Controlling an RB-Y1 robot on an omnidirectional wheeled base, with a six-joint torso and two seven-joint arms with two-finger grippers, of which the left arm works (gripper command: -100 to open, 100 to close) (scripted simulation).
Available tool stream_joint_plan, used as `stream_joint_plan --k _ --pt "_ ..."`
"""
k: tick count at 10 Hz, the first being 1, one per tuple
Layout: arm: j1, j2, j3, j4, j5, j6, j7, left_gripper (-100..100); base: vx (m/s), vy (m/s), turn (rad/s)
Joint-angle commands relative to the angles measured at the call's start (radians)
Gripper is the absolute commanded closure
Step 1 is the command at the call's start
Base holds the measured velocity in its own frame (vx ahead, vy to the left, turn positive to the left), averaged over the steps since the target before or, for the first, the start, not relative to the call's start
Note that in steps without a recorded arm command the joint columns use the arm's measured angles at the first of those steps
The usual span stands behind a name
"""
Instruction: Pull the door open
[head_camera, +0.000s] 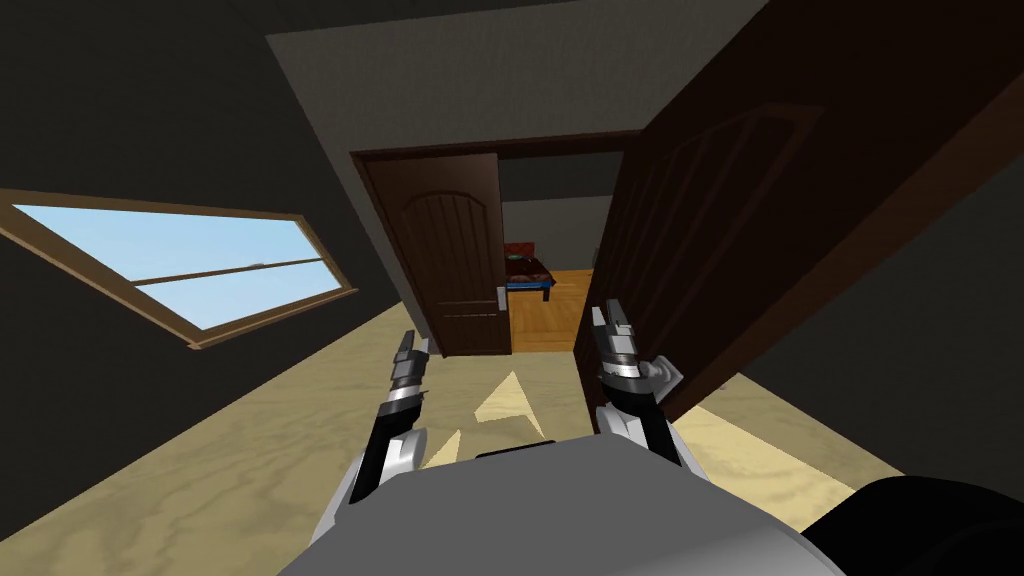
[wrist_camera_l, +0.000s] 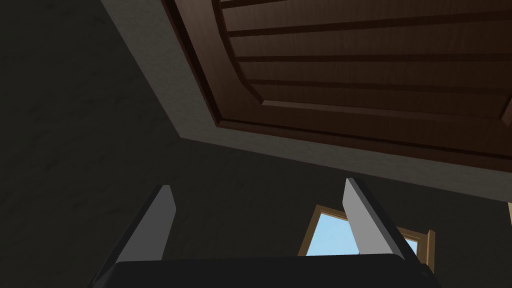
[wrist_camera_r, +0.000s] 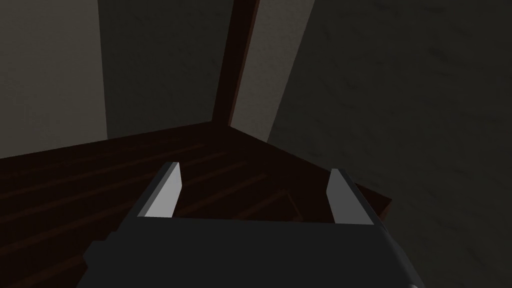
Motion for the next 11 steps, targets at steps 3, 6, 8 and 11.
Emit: stream_joint_plan --k 3,6,8,11 --pt "-0.041 0.004 0.009 0.08 0.03 0.037 -0.025 -100 0.132 -0.055 -0.118" --pt "-0.07 0.006 0.015 0.139 0.051 0.061 -0.042 -100 0.115 -0.028 -0.114" --pt "-0.098 0.007 0.02 0.197 0.073 0.084 -0.059 -100 0.146 -0.065 -0.178" --pt "-0.126 0.007 0.026 0.254 0.094 0.107 -0.075 -100 0.127 -0.031 -0.101"
